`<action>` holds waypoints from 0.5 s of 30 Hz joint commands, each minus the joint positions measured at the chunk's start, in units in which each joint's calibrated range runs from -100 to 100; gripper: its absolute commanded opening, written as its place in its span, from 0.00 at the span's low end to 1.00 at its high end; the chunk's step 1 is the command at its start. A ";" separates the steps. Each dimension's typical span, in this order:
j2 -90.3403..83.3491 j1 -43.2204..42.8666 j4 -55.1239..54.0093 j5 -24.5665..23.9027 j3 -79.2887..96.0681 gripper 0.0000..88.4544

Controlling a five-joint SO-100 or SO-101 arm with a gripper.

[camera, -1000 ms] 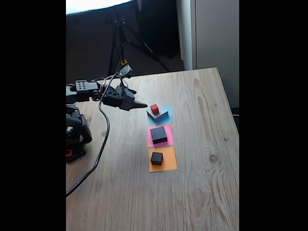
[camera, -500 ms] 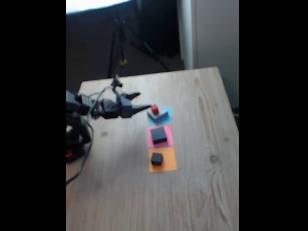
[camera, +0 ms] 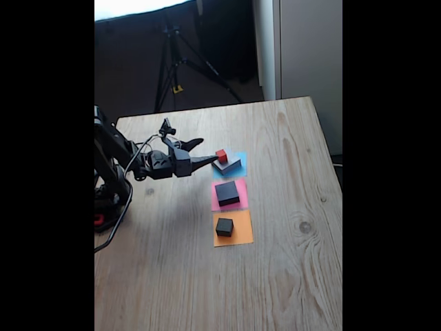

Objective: Tower of hanoi

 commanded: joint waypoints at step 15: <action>21.52 -4.44 -12.66 -2.12 -11.81 0.42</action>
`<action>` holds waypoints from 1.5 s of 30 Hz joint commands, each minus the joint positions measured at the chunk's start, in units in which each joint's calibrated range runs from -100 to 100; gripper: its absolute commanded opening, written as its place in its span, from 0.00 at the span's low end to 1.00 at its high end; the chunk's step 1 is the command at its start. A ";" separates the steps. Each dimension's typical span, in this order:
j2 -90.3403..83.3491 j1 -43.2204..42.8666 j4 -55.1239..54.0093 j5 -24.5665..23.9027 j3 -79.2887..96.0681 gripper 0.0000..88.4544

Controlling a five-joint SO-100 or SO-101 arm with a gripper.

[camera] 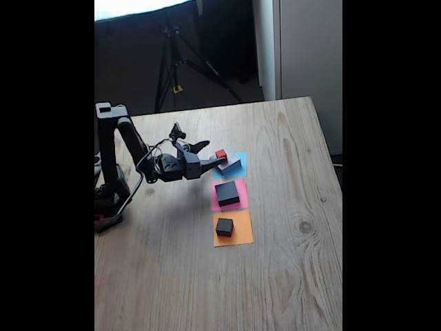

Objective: Tower of hanoi

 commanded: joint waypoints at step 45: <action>11.01 -3.10 -4.50 4.34 -8.35 0.23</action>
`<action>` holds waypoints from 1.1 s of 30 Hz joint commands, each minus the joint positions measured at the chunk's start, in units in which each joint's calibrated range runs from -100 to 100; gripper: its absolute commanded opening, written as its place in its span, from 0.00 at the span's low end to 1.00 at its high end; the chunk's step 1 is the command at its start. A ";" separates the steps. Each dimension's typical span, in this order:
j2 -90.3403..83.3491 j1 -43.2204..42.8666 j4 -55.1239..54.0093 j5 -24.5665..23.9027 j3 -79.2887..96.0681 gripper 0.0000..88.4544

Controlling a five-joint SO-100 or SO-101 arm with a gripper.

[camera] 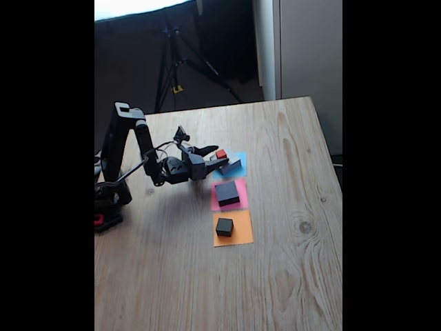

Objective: Tower of hanoi

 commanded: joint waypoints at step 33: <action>-1.10 -0.53 0.31 1.04 1.20 0.05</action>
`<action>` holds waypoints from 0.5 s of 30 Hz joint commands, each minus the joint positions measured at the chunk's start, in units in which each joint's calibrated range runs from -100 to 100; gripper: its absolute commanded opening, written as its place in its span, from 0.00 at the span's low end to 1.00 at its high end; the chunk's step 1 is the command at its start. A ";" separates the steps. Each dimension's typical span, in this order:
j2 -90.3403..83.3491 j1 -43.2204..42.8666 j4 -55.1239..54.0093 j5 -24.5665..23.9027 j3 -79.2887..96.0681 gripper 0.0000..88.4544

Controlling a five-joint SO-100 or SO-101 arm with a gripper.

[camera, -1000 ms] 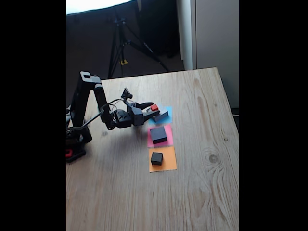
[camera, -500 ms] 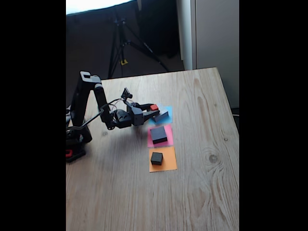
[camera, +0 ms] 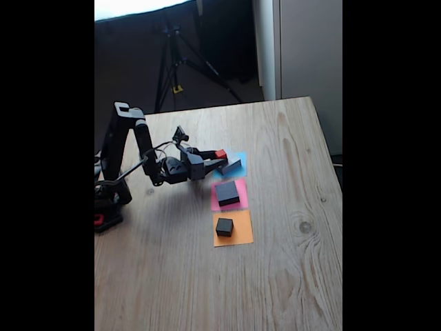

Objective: Tower of hanoi

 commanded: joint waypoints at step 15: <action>-12.01 -0.43 5.25 1.04 6.24 0.05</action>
